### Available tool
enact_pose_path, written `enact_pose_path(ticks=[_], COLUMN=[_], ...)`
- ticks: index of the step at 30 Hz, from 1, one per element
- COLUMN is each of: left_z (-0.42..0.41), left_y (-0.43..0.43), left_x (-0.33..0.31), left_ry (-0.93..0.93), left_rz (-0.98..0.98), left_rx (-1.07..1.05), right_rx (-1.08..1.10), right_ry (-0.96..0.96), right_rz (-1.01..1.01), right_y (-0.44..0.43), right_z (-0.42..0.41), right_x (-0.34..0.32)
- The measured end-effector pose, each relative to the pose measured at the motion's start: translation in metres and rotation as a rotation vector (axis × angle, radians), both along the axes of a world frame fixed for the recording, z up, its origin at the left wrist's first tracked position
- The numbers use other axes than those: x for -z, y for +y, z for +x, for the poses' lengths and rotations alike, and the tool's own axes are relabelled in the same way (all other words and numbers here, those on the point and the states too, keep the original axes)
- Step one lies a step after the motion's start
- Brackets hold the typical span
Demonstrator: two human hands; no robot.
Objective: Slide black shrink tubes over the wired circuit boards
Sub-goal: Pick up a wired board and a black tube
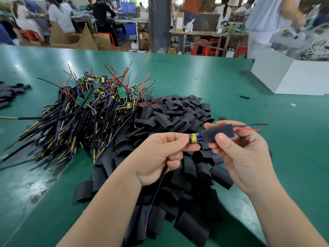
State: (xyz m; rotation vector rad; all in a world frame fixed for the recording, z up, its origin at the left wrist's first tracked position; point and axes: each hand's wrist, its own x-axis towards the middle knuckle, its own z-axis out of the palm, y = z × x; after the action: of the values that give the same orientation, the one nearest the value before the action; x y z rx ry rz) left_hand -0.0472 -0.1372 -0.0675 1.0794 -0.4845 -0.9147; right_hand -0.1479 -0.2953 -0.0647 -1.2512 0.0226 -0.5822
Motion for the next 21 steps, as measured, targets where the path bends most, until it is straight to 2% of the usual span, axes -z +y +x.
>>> enact_pose_path(ticks=[4, 14, 21], left_z=[0.002, 0.001, -0.002], left_y=[0.000, 0.000, -0.003], left_x=[-0.001, -0.004, -0.003], left_ry=[0.018, 0.082, 0.037], left_rz=[-0.015, 0.004, 0.034], left_rx=[-0.010, -0.028, -0.015], right_rx=[-0.049, 0.038, 0.117], right_ry=[0.008, 0.070, 0.098], right_rz=[0.016, -0.240, -0.298], right_y=[0.002, -0.003, 0.000], right_z=[-0.001, -0.008, -0.008], right_x=[-0.001, -0.010, -0.008])
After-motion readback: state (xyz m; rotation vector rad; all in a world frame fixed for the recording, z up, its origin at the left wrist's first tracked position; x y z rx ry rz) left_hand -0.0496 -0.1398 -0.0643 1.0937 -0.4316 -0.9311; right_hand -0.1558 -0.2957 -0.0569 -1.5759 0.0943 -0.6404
